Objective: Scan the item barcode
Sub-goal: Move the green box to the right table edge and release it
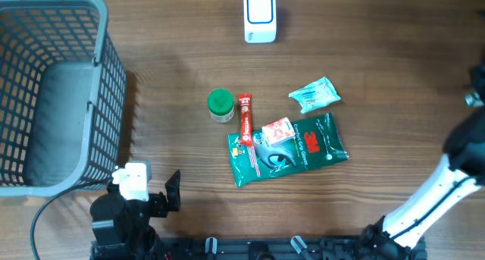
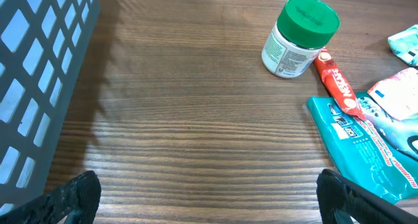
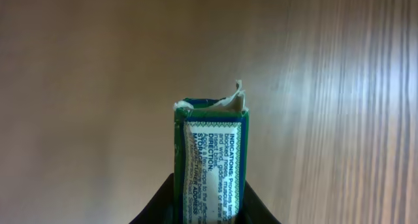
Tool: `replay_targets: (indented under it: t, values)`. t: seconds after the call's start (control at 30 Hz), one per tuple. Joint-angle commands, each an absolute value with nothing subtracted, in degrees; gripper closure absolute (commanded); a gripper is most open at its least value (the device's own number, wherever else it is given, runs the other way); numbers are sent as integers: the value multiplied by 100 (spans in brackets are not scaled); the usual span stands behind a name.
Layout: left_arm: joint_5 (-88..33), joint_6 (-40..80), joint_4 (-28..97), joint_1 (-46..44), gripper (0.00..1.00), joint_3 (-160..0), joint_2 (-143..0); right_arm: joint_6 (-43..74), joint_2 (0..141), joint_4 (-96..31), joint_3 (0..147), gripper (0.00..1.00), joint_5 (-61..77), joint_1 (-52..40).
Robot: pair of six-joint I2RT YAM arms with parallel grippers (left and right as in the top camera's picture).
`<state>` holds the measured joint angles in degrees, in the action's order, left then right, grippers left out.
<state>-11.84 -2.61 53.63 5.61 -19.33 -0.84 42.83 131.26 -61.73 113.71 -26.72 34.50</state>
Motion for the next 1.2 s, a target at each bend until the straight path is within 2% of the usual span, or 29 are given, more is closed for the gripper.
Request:
replay_targets:
  t: [0.0, 0.03, 0.07, 0.17, 0.23, 0.3, 0.33, 0.43, 0.53, 0.67, 0.9, 1.03, 1.13, 1.17]
  values:
    - [-1192, -211, 5347, 537, 0, -1907, -60, 3946, 13222, -5940, 11207, 42, -1479, 3903]
    - [-1192, -211, 5347, 537, 0, -1907, -60, 3533, 13220, -5841, 11266, 3, -1184, 4001]
    - [-1192, -211, 5347, 537, 0, -1907, -60, 3269, 13220, -5843, 11393, 1, -829, 4062]
    - [-1192, -211, 5347, 537, 0, -1907, -60, 3225, 13039, -6069, 11815, 1, 294, 4056]
    - [-1192, -209, 5347, 537, 0, -1907, -60, 3144, 12785, -6204, 11896, 0, 1844, 3933]
    - [-1192, -209, 5347, 537, 0, -1907, -60, 3079, 12685, -6816, 11893, 0, 3210, 3527]
    - [-1192, -209, 5347, 537, 0, -1907, -60, 2790, 12687, -7050, 11891, 0, 3378, 3299]
    - [-1192, -209, 5347, 537, 0, -1907, -60, 2084, 12696, -7625, 11880, 1, 3345, 2386]
    - [-1192, -211, 5347, 537, 0, -1907, -60, 2112, 12711, -8005, 11837, 0, 3164, 1275]
    - [-1192, -209, 5347, 537, 0, -1907, -60, 3214, 12711, -8141, 11837, 0, 1931, 193]
    - [-1192, -211, 5347, 537, 0, -1907, -60, 3922, 12711, -8580, 11714, 0, 637, -274]
    - [-1192, -211, 5347, 537, 0, -1907, -60, 3918, 12711, -7664, 10488, 3, 816, -274]
    - [-1192, -209, 5347, 537, 0, -1907, -60, 3918, 12711, -6689, 9734, 11, 880, -320]
    - [-1192, -211, 5347, 537, 0, -1907, -60, 3929, 12711, -6434, 9520, 16, 884, -340]
